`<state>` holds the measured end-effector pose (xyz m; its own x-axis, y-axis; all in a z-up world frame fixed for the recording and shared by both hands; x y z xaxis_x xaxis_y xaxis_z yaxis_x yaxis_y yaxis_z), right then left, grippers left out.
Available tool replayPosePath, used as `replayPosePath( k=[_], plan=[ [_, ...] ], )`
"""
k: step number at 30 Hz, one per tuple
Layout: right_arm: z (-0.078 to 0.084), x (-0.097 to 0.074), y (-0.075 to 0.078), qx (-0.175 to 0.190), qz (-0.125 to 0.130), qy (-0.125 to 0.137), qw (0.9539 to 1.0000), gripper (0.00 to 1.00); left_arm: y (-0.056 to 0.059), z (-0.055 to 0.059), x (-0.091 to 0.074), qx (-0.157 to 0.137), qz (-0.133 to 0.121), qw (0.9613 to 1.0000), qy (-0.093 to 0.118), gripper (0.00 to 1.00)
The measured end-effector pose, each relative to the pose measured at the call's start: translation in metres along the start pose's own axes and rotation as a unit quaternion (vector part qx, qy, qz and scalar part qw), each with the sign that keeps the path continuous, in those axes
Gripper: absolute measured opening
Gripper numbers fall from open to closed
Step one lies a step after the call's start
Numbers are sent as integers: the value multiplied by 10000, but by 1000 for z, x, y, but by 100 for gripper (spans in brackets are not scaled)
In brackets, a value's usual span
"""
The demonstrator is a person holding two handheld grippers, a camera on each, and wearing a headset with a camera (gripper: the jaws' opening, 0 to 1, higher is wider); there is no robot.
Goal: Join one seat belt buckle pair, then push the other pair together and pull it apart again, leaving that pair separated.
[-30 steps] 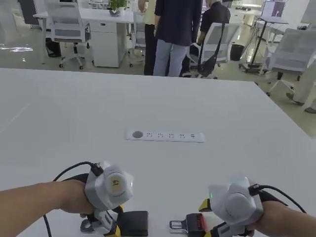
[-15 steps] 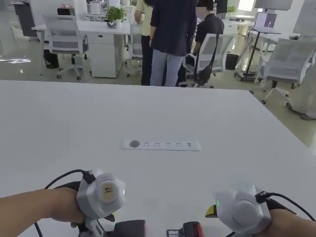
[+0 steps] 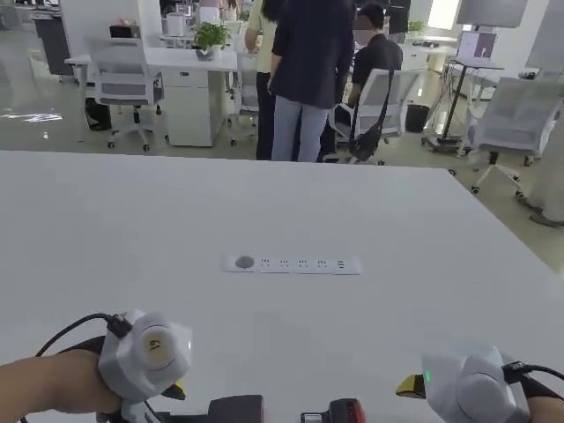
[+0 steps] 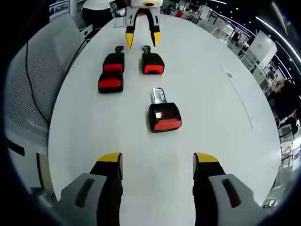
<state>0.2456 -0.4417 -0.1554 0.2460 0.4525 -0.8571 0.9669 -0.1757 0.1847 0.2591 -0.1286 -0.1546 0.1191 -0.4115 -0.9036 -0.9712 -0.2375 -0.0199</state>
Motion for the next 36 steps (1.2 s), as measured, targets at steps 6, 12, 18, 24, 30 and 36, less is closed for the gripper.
replayPosePath(
  k=[6, 12, 18, 24, 30, 36],
  plan=[
    [9, -9, -9, 212, 169, 125, 9996, 61, 4, 20, -11, -367, -183, 9987, 313, 49],
    [13, -17, -21, 754, 395, 402, 9956, 65, 22, 30, -25, -693, -353, 9947, 677, 51],
    [12, -23, -34, 1214, 648, 748, 9877, 69, 45, 43, -28, -1331, -481, 9815, 1286, 55],
    [5, -26, -44, 1546, 945, 1216, 9759, 77, 64, 47, -30, -1668, -740, 9650, 1885, 60],
    [-1, -23, -62, 1848, 1092, 1510, 9650, 82, 88, 43, -35, -1804, -1001, 9484, 2408, 71],
    [-14, -23, -73, 2135, 1216, 1860, 9513, 90, 96, 45, -34, -2035, -1260, 9292, 2816, 85]
  ],
)
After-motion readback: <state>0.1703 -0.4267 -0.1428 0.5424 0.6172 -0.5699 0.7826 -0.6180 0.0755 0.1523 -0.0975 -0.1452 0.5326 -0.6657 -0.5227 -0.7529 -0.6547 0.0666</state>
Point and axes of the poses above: the centre of the closed fingertips' face, and the gripper's own axes: x roughly forward along the fingers, y roughly to its right, z roughly out of its underside, the point moved 4 cm from there along -x, roughly backward along the fingers
